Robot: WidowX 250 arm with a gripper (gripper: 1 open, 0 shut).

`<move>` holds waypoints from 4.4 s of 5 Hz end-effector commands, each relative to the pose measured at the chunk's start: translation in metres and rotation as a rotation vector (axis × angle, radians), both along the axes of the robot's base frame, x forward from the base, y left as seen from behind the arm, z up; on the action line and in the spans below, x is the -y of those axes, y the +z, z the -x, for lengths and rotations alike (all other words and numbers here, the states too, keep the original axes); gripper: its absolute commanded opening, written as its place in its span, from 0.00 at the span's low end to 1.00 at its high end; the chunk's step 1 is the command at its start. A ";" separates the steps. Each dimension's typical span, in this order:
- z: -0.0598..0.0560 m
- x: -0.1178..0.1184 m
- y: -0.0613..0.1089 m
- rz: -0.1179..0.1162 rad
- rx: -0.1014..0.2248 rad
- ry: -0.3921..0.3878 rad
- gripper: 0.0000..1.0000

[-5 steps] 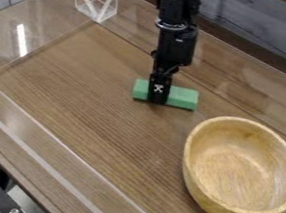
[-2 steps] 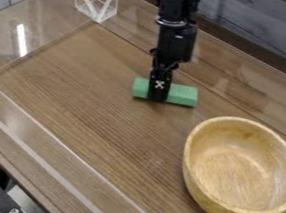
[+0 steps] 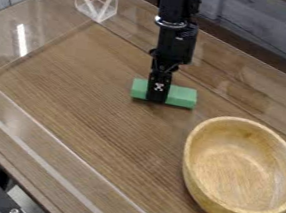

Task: Put green object into wooden bowl

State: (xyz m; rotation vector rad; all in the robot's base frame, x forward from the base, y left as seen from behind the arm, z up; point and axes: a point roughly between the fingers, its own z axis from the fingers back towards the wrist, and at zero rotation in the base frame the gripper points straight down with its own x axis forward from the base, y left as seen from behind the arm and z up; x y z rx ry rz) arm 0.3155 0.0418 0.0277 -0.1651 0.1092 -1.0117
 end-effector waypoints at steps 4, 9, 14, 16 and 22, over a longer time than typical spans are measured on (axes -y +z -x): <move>-0.019 -0.007 0.091 -0.072 0.236 0.172 0.00; -0.018 -0.026 0.042 -0.031 0.289 0.182 0.00; -0.032 -0.007 0.064 0.000 0.339 0.181 0.00; -0.031 0.004 0.066 -0.007 0.333 0.222 0.00; 0.000 0.049 0.075 0.022 0.324 0.172 0.00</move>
